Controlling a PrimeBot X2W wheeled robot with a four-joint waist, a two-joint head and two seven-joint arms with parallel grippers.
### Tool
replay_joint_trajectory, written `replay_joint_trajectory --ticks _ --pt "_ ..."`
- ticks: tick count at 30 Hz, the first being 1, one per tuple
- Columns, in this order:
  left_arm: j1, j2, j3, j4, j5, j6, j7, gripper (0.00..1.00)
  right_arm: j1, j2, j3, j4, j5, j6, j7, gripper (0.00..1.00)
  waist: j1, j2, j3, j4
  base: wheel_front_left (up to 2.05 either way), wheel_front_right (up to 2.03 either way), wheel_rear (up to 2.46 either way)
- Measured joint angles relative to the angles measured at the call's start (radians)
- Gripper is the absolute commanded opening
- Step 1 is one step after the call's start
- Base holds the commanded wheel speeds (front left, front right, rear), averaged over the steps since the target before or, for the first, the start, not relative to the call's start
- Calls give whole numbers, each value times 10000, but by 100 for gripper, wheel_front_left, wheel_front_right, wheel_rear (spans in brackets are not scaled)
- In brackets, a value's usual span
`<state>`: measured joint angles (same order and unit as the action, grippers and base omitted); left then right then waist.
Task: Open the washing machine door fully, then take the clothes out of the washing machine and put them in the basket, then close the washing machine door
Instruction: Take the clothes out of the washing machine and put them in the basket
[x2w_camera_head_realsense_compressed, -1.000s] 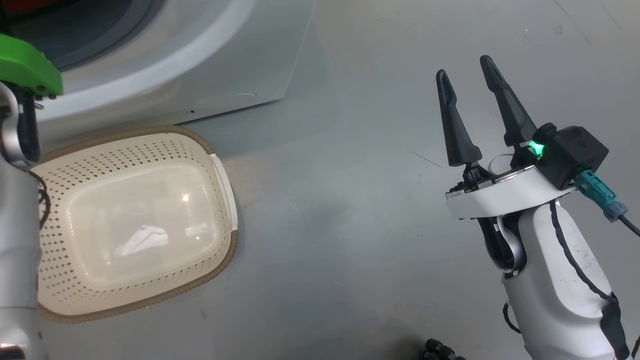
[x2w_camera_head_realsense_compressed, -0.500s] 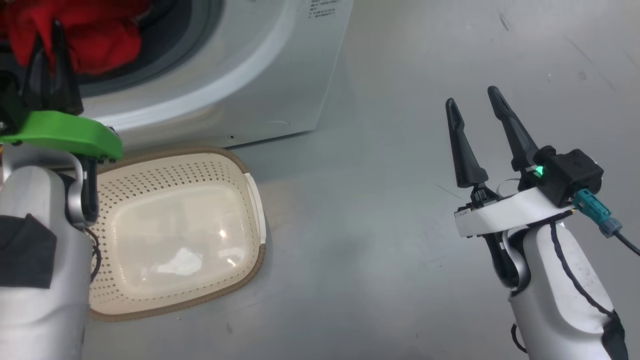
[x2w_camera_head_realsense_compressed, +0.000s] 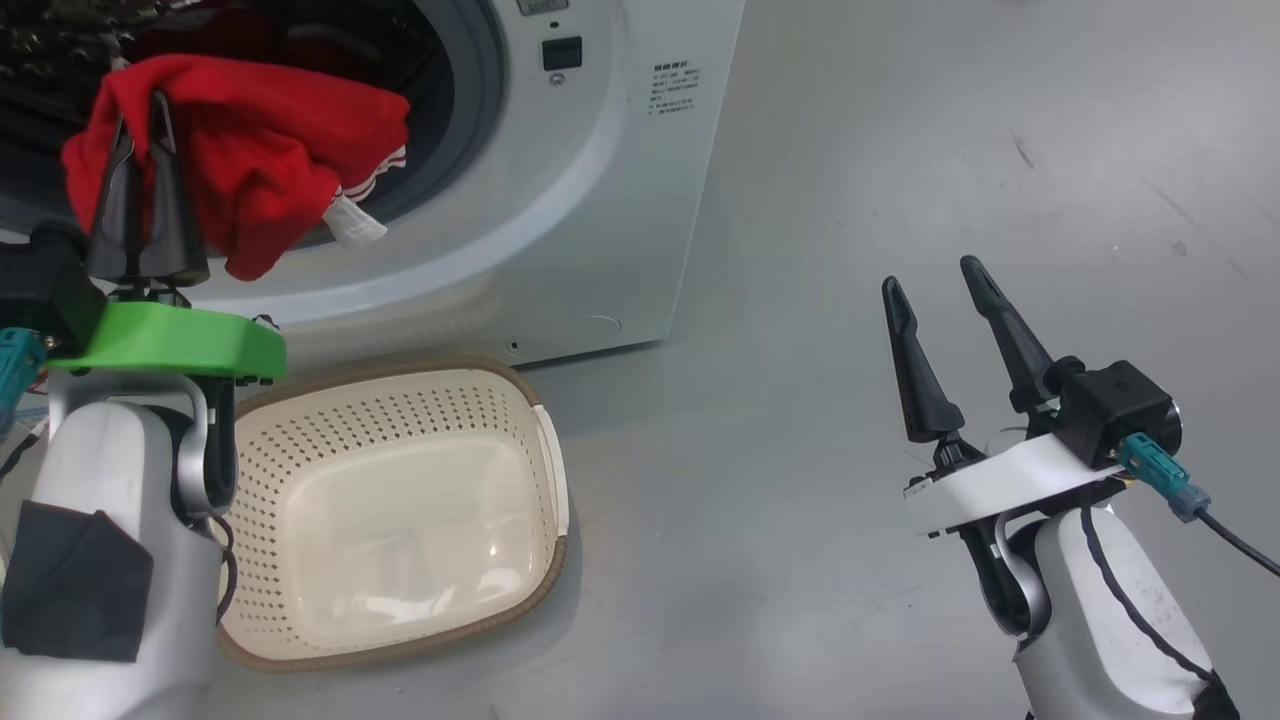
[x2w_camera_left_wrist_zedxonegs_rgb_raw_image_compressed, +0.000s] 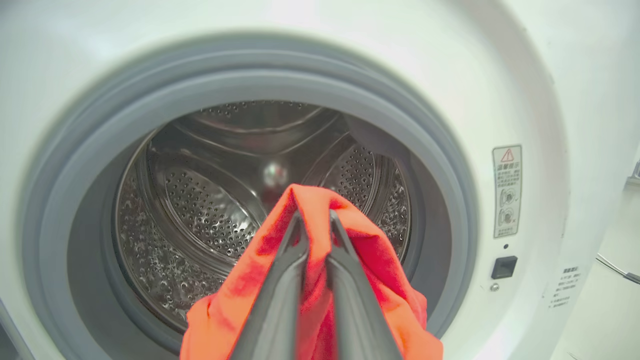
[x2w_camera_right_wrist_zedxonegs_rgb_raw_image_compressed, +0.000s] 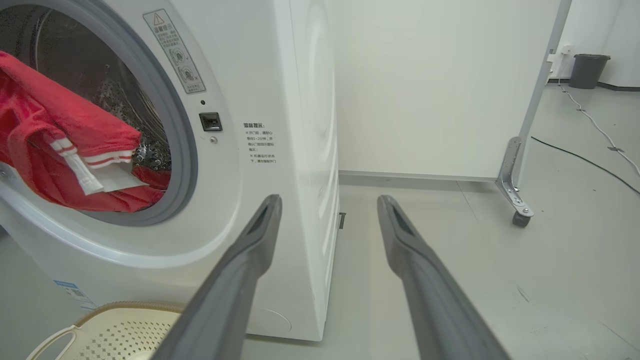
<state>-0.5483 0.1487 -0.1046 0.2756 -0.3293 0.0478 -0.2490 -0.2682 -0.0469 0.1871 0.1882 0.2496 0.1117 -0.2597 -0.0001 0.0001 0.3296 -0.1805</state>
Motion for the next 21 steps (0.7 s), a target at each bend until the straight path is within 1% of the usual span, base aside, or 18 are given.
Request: replay_joint_trajectory --ticks 14,21 --pt "1046 6 4 -2033 238 104 -31 0 744 0 84 238 -50 10 0 100 0 0 -1393 153 0 0 0" --pt "1918 -8 12 -2757 247 280 13 0 974 0 140 222 -56 12 0 100 0 0 -1822 130 0 0 0"
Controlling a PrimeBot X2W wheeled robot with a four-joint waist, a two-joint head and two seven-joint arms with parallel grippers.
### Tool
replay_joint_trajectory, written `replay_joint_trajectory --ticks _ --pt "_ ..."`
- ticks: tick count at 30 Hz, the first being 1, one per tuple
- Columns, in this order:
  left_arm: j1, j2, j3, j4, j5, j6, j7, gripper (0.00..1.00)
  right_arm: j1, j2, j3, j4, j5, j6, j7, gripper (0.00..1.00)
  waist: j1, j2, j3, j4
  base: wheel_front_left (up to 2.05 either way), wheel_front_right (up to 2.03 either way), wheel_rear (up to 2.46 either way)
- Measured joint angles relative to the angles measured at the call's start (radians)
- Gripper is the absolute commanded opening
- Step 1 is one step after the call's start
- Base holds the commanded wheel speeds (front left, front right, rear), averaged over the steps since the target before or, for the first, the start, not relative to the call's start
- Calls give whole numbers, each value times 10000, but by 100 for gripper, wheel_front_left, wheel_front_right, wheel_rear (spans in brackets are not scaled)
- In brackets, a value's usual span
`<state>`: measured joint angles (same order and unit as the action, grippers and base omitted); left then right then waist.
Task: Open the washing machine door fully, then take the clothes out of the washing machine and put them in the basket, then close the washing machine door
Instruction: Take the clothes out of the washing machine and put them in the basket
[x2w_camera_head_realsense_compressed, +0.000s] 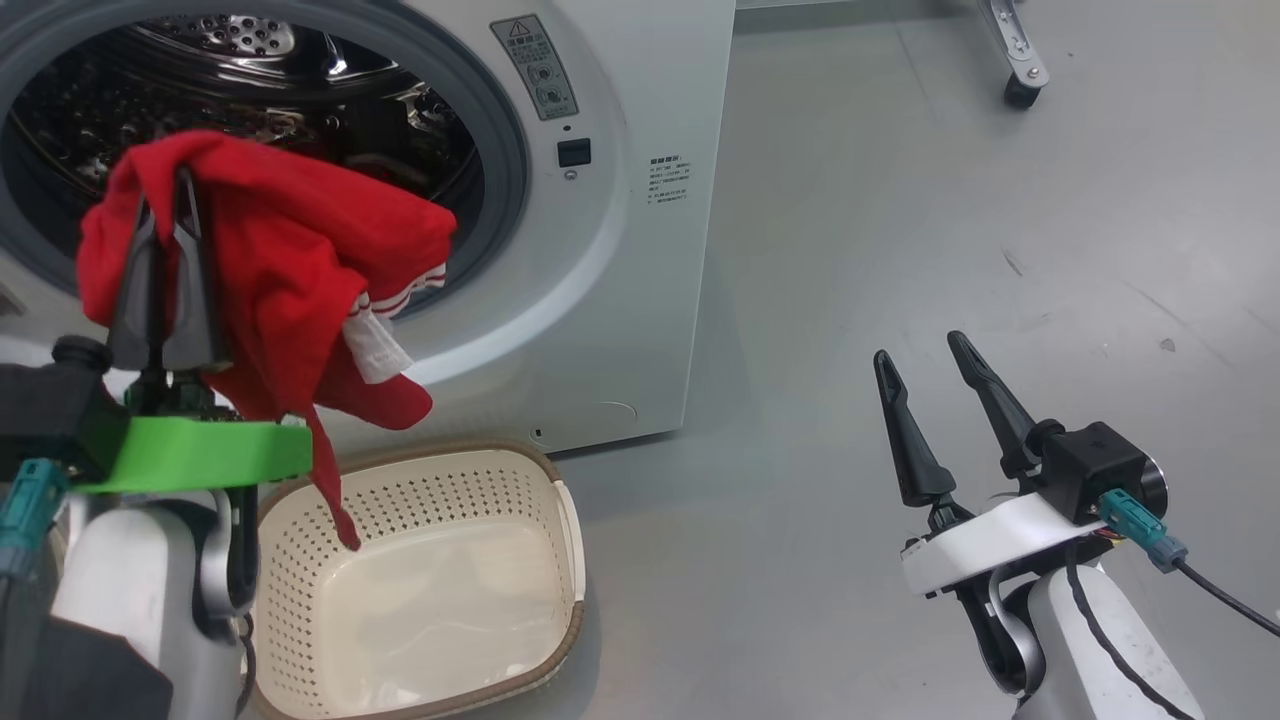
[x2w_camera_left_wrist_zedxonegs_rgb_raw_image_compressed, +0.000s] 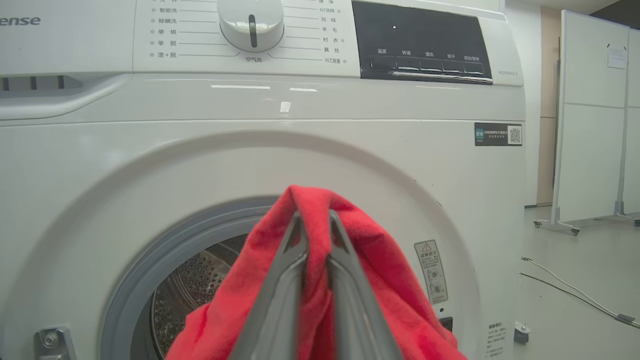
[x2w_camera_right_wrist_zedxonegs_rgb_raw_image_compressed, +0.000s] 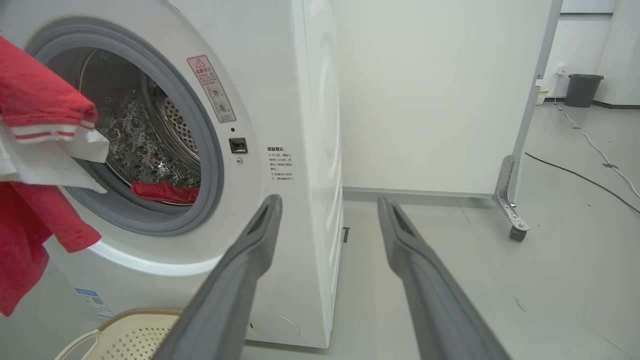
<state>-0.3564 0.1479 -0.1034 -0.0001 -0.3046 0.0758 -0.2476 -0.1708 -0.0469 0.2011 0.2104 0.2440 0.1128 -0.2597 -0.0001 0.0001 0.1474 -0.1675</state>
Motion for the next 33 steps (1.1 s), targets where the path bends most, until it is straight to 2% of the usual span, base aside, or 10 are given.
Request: replay_joint_trajectory --ticks 8,16,26,33 --pt "1467 -245 8 -42 -4 203 462 0 89 2 0 -174 -2 4 0 100 0 0 75 -81 0 0 0" --pt "2455 -610 -326 633 -31 247 838 0 97 4 -138 -481 -79 4 0 100 0 0 481 -155 0 0 0" --pt "2468 -612 -353 1837 -123 247 922 0 -337 6 -161 -1093 -77 35 0 100 0 0 1570 -364 0 0 0" --pt "1564 -416 -125 2675 -134 245 830 0 -593 6 -111 -1369 13 35 0 100 1 0 2489 -588 0 0 0"
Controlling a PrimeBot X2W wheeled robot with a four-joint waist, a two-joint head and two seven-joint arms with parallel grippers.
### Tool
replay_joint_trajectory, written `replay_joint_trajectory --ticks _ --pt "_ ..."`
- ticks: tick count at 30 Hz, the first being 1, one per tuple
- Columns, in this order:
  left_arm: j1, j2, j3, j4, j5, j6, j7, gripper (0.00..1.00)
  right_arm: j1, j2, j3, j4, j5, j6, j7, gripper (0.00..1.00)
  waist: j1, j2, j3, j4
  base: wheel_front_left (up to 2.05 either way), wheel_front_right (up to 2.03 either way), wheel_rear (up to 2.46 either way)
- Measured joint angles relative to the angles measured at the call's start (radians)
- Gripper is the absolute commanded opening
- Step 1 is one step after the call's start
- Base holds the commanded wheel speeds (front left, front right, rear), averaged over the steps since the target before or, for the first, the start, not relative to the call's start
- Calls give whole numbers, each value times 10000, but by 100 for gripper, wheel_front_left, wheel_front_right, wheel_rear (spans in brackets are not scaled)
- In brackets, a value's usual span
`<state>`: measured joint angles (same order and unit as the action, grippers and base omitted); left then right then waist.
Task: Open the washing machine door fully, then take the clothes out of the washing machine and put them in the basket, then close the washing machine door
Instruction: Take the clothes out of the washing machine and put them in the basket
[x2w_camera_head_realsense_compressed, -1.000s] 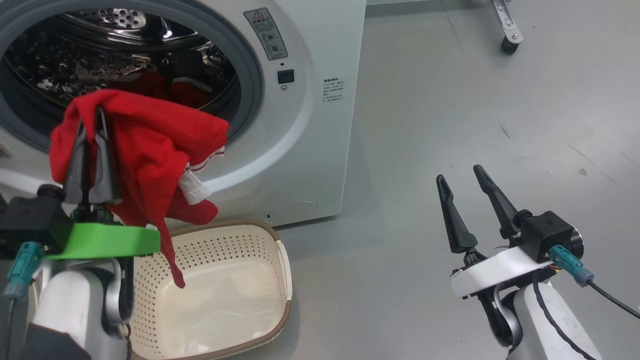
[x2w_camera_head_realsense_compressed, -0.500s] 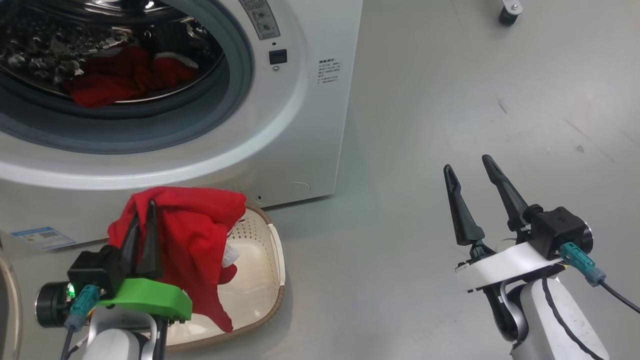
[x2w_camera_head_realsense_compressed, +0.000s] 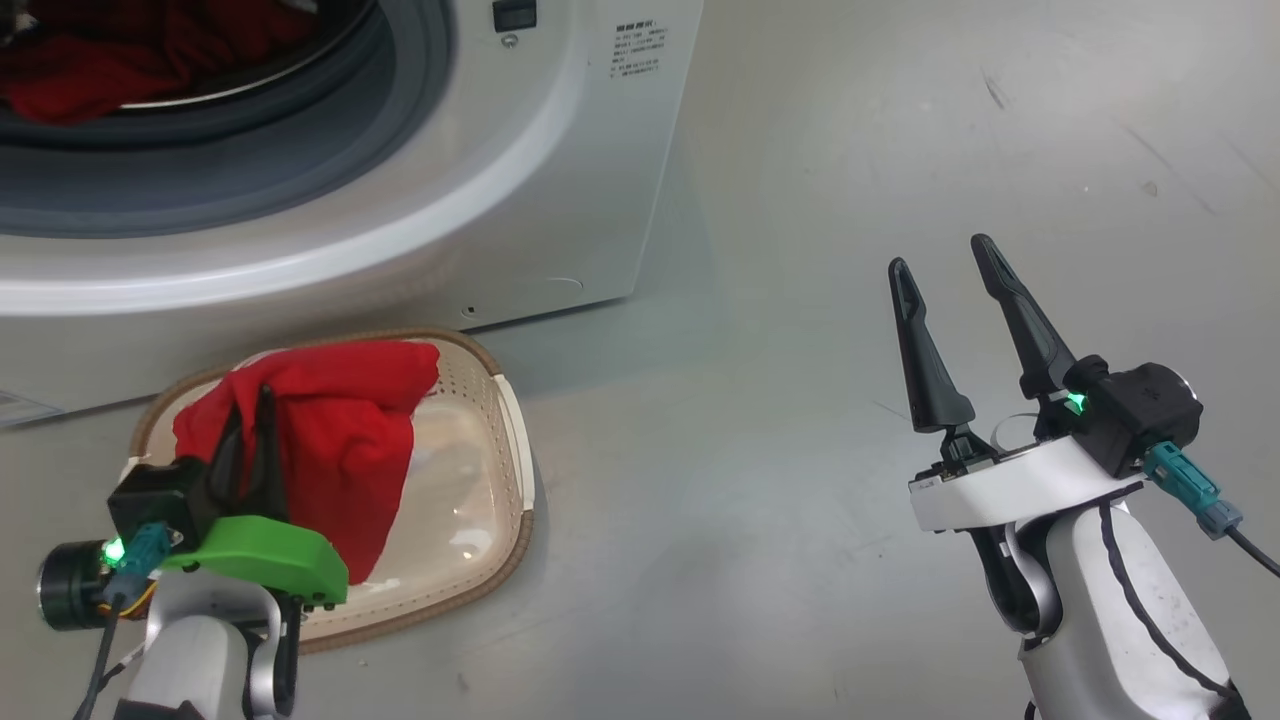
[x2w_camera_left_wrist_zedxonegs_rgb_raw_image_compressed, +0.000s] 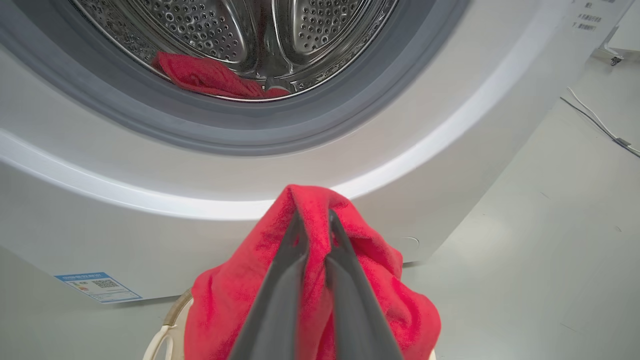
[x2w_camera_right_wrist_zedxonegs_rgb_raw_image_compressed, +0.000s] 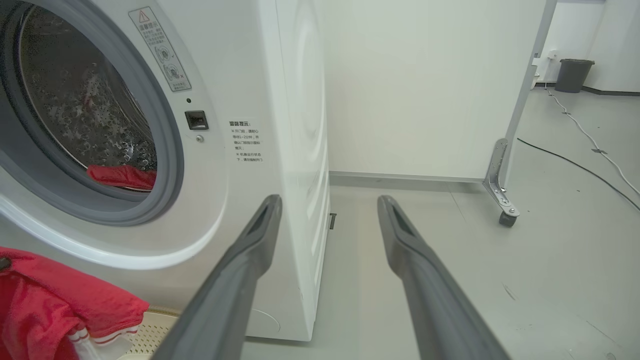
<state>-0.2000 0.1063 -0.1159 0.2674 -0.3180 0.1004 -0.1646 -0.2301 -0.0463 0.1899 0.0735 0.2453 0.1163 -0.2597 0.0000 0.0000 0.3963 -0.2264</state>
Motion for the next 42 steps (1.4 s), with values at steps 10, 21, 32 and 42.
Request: replay_joint_trajectory --ticks 10,21,32,42 --pt "-974 150 314 1582 -157 2 67 0 -637 2 148 -439 186 46 0 100 0 0 1396 -392 0 0 0" --pt "-2129 341 621 3338 -339 -2 150 0 -1434 2 136 -685 550 40 0 100 1 0 2896 -709 0 0 0" --pt "-2683 305 594 4587 -617 -370 136 0 -1605 4 107 -598 566 -48 0 100 2 0 3453 -845 0 0 0" --pt "-3029 150 604 5402 -617 -522 -320 100 -1762 2 56 -383 562 -48 0 100 1 0 3255 -723 0 0 0"
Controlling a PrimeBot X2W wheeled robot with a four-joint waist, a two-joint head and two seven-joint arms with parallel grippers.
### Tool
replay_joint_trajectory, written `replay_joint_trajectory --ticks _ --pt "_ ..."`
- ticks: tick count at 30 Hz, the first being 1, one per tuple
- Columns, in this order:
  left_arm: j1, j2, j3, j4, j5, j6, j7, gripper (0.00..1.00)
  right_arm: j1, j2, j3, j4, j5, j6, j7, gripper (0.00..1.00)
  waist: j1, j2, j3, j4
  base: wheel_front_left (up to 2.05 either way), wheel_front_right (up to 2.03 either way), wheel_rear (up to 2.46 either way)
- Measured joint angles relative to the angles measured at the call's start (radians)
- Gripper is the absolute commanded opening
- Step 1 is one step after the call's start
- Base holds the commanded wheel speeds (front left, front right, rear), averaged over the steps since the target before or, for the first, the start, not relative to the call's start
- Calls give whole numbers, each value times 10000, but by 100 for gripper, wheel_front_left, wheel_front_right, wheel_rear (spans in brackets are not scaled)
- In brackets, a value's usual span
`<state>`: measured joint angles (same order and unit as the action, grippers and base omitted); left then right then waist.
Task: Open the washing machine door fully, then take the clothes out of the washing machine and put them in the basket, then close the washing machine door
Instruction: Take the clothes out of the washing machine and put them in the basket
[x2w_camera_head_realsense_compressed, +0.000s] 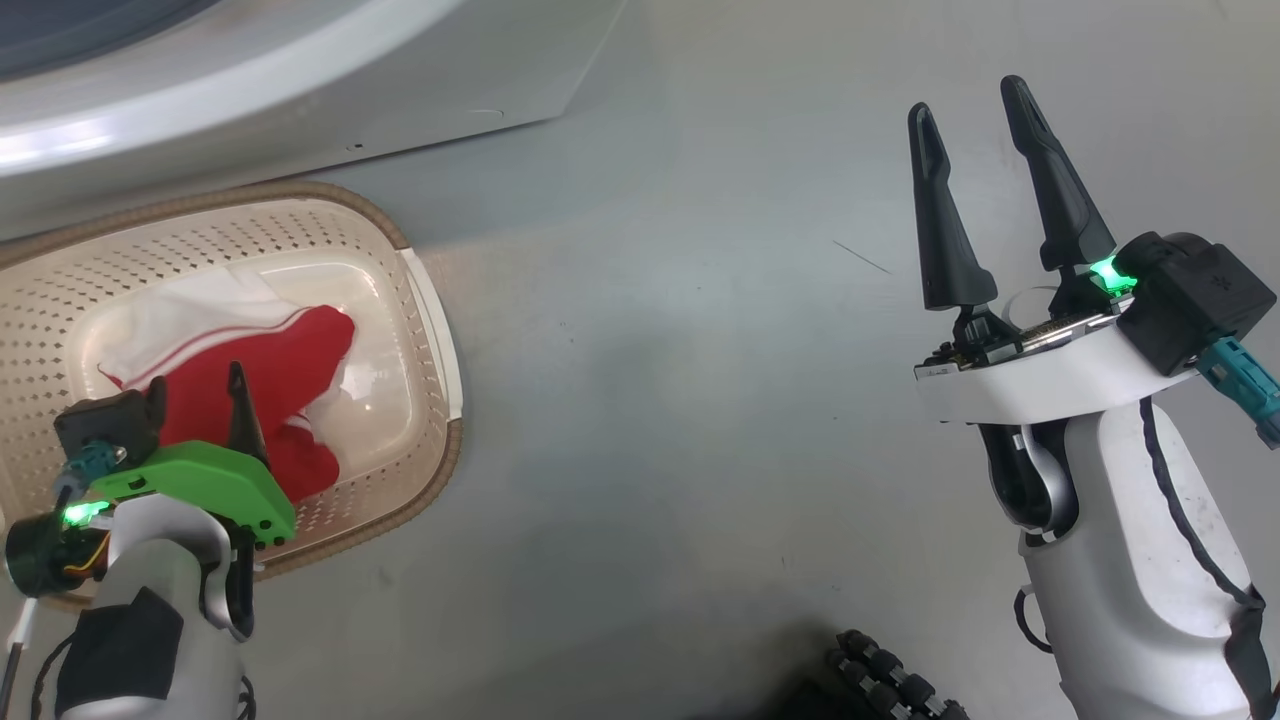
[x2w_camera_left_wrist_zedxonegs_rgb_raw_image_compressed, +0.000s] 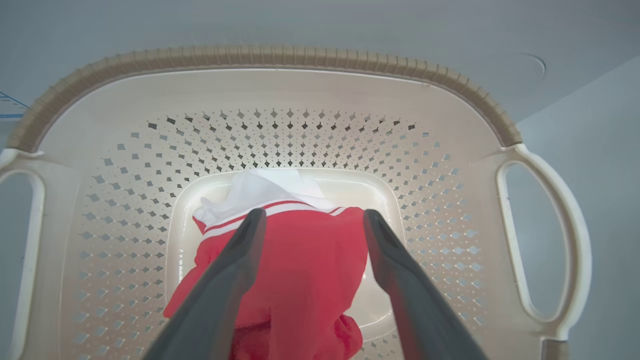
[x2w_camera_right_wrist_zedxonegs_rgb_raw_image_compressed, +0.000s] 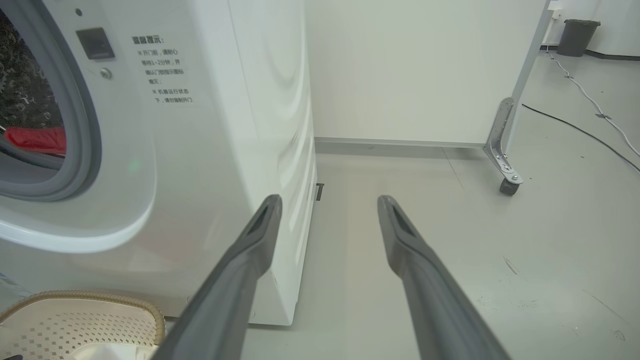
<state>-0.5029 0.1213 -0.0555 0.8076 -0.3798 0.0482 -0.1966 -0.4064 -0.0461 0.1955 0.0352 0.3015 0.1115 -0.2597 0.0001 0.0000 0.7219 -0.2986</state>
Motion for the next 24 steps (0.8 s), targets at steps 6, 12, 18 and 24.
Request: replay_joint_trajectory --ticks 6,12,18,24 --pt "-60 -117 105 190 -71 -73 -359 100 0 0 12 226 -19 0 0 100 0 0 -345 101 0 0 0" --pt "-60 -253 -90 113 -19 -270 -483 100 37 0 -107 443 -157 0 0 100 0 0 -828 254 0 0 0" --pt "-59 -364 -176 -391 230 -276 -554 100 232 -2 -389 742 -412 0 0 100 -1 0 -1417 501 0 0 0" --pt "-44 -426 -245 -1383 568 -353 -554 100 602 -2 -556 1070 -583 0 0 100 -1 0 -2053 822 0 0 0"
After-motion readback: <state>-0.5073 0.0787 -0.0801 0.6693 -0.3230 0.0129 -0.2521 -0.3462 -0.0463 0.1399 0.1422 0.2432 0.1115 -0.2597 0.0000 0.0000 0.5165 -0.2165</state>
